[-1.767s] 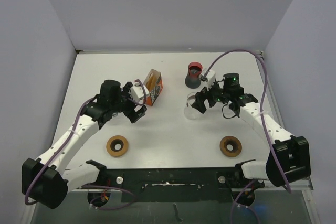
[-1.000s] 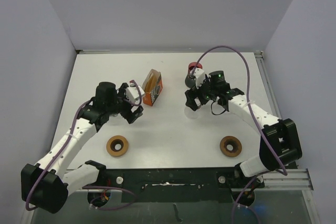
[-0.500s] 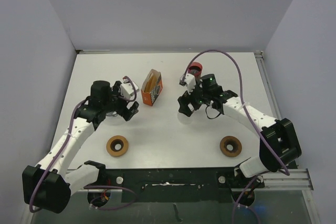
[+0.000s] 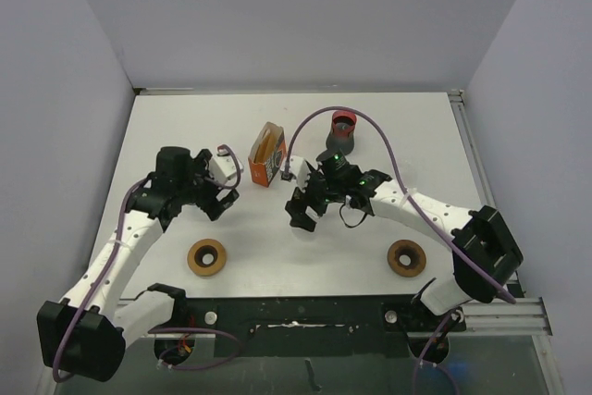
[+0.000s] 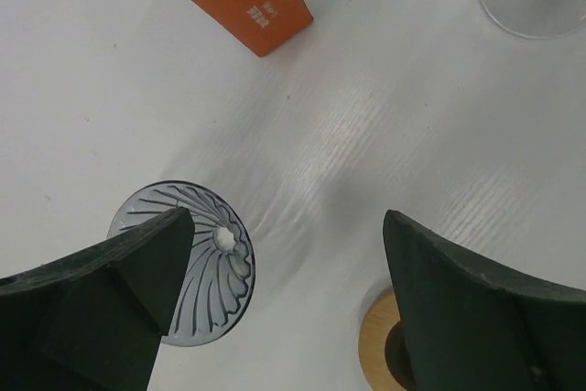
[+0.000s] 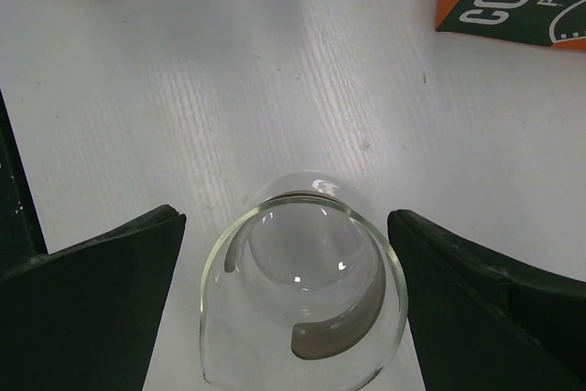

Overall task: Place the coffee filter in the dripper
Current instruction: Move the coffee server to the center of the board, then pick up the dripper holder from the center of the board.

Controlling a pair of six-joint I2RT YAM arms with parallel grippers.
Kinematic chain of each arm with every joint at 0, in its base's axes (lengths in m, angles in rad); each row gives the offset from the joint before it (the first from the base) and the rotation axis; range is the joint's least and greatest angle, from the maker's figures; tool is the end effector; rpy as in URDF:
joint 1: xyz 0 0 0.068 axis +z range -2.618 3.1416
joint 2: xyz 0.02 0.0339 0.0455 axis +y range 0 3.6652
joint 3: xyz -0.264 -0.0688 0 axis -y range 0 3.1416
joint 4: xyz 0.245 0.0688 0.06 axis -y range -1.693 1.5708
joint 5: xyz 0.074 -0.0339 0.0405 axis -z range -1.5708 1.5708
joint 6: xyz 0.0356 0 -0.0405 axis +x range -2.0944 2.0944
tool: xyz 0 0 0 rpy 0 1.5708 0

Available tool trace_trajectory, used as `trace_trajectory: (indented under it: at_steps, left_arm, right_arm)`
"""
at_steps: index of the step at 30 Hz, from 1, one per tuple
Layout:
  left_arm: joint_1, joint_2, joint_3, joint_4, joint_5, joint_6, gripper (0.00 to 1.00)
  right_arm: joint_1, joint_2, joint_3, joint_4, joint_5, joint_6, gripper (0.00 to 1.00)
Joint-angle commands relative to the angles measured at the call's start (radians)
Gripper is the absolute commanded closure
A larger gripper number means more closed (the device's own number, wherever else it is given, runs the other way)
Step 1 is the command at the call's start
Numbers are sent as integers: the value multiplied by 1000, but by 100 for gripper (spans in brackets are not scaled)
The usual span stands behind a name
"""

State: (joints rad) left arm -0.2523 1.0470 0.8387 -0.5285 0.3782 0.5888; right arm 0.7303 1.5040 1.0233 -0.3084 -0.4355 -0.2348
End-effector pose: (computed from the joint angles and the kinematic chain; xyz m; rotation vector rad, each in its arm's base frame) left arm 0.2091 -0.0675 0.2782 1.0927 1.9760 -0.2576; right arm 0.2300 0.2261 0.2414 -1.2980 2.0097 0.7518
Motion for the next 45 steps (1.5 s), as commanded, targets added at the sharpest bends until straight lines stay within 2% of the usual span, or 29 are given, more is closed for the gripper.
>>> trace_trajectory:
  at_steps: [1, 11, 15, 19, 28, 38, 45]
  left_arm:
    - [-1, -34, 15, -139, -46, 133, 15]
    - [-27, -48, 15, -490, -147, 314, 19]
    - [-36, -53, -5, -530, -170, 317, 23]
    - [-52, -44, -34, -509, -187, 321, 28]
    - [-165, 66, -72, -419, -217, 340, 34]
    - [-173, 179, -97, -356, -270, 478, 34]
    - [-173, 255, -120, -292, -272, 500, 35]
  right_arm:
    - [5, -30, 52, 6, 5, -29, 2]
    - [-51, -147, 52, -24, -68, -84, 2]
    - [-126, -179, 47, -26, -98, -76, 2]
    - [-205, -217, 20, -10, -148, -59, 2]
    - [-283, -235, -17, -2, -174, -57, 3]
    - [-393, -291, -50, 15, -229, -43, 2]
    - [-446, -318, -61, 21, -262, -32, 2]
